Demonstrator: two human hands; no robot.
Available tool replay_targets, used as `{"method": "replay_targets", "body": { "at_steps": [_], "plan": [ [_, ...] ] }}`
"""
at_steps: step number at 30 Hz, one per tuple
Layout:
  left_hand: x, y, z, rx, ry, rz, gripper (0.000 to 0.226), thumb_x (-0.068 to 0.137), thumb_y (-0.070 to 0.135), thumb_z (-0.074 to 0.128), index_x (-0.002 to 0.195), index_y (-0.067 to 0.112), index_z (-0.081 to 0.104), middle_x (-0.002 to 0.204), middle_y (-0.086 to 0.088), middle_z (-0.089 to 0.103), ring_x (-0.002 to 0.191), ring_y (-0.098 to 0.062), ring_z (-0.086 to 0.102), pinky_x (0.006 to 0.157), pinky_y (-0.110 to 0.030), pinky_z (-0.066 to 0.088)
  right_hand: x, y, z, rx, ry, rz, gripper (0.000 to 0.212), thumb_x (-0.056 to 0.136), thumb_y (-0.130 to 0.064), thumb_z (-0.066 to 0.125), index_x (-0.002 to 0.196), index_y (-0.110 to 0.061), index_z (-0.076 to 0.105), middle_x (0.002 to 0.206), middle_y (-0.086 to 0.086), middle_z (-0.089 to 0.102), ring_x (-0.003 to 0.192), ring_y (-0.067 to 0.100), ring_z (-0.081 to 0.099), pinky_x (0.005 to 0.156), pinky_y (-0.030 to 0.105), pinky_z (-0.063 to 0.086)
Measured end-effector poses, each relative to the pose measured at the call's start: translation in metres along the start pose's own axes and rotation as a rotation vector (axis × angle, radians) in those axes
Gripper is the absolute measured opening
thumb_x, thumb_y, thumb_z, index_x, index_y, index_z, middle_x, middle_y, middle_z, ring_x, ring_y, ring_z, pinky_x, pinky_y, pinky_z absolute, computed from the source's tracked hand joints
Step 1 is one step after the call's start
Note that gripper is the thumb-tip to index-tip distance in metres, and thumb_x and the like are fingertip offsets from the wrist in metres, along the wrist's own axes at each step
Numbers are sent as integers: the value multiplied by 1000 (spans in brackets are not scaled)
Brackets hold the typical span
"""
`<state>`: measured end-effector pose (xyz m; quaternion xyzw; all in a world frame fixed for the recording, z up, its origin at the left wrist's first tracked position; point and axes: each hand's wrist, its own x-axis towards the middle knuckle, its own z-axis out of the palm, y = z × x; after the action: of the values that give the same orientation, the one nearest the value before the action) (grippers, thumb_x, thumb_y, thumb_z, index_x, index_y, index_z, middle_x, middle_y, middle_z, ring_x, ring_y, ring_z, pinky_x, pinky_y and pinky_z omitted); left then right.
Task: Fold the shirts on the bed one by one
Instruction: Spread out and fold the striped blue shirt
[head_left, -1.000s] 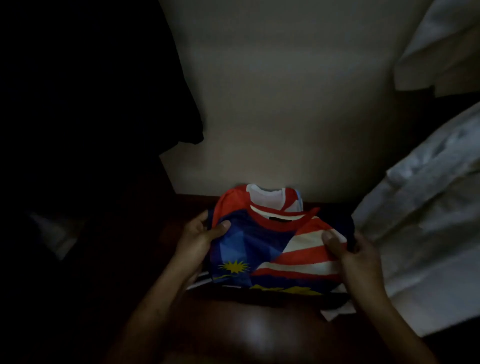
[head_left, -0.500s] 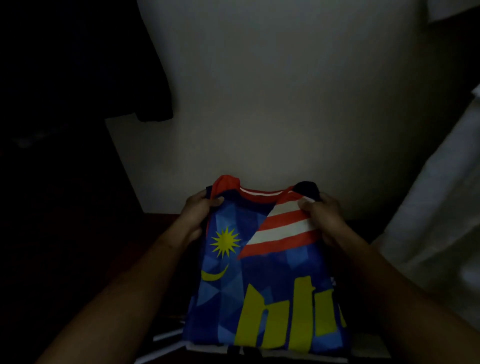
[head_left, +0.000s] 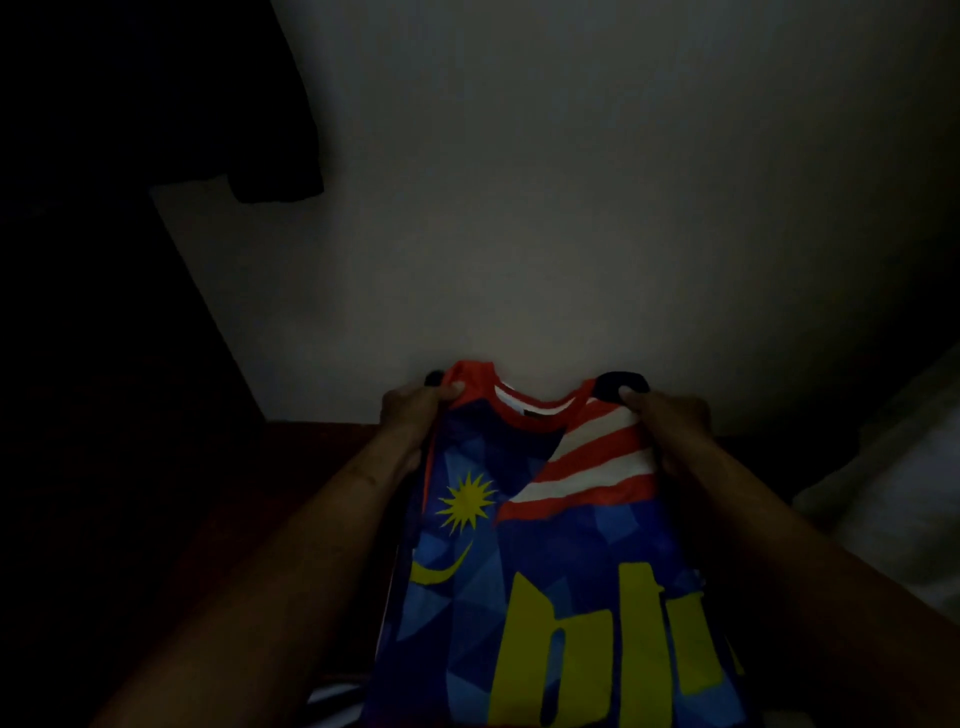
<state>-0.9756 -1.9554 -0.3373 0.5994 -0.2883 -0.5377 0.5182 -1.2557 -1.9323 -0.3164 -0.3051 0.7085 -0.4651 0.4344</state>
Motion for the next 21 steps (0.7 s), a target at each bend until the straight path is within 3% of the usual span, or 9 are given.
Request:
{"method": "replay_targets", "body": {
  "at_steps": [2, 5, 8, 11, 14, 16, 18, 19, 21],
  "plan": [
    [5, 0, 4, 37, 77, 37, 13, 76, 0, 82, 81, 7, 72, 93, -19, 76, 83, -28, 69, 83, -48, 61, 8, -1, -2, -35, 76, -38, 42, 92, -21, 75, 126, 2, 65, 120, 21, 69, 94, 30, 68, 79, 40, 57],
    [12, -5, 3, 74, 151, 36, 13, 78, -2, 79, 76, 7, 71, 96, -20, 74, 84, -25, 67, 81, -42, 60, 11, -2, 0, -148, 53, -85, 28, 95, -17, 70, 117, 1, 67, 106, 21, 69, 72, 17, 58, 61, 28, 47],
    [15, -10, 2, 87, 166, 49, 10, 82, 0, 78, 79, 6, 71, 101, -24, 74, 84, -25, 67, 82, -43, 60, 11, 3, 3, -119, 52, -121, 13, 96, -14, 69, 108, -12, 63, 105, 8, 63, 88, 19, 58, 77, 32, 49],
    [16, -8, 2, 66, 141, 40, 15, 83, 16, 83, 90, 5, 75, 96, -18, 76, 86, -25, 72, 76, -31, 60, 10, 7, 3, -75, 17, -148, 19, 98, -15, 67, 116, -16, 63, 110, 5, 62, 92, 18, 60, 83, 35, 49],
    [18, -5, -1, 395, 177, 152, 35, 89, 29, 79, 100, -4, 74, 74, -2, 63, 78, -22, 64, 46, -8, 38, 11, 8, 4, -107, -7, -176, 32, 99, -14, 65, 130, -7, 62, 116, 8, 60, 101, 21, 56, 84, 34, 46],
    [16, -3, -2, 521, 208, 188, 33, 94, 29, 74, 100, -4, 72, 70, 1, 55, 74, -20, 59, 39, -9, 31, 14, 7, 6, -149, 10, -195, 32, 100, -12, 64, 130, -3, 61, 125, 13, 63, 103, 24, 57, 83, 32, 44],
    [10, -1, 0, 595, 232, 199, 34, 96, 35, 70, 103, 2, 69, 88, -8, 66, 92, -30, 66, 59, -20, 47, 14, 6, 7, -232, 63, -219, 37, 100, -14, 64, 135, -4, 57, 135, 15, 61, 113, 29, 60, 86, 33, 45],
    [4, -1, 1, 676, 248, 229, 40, 97, 39, 67, 114, 3, 66, 110, -14, 67, 108, -34, 64, 76, -26, 52, 9, 6, 7, -304, 101, -243, 43, 99, -17, 66, 140, -8, 53, 142, 15, 57, 123, 31, 57, 91, 36, 47],
    [-25, -1, 4, 875, 205, 385, 50, 103, 43, 57, 140, 9, 53, 142, -16, 52, 132, -36, 50, 107, -42, 45, -10, 11, 5, -498, 144, -408, 52, 101, -21, 63, 148, -13, 46, 152, 13, 46, 138, 33, 45, 110, 45, 42]
  ]
}}
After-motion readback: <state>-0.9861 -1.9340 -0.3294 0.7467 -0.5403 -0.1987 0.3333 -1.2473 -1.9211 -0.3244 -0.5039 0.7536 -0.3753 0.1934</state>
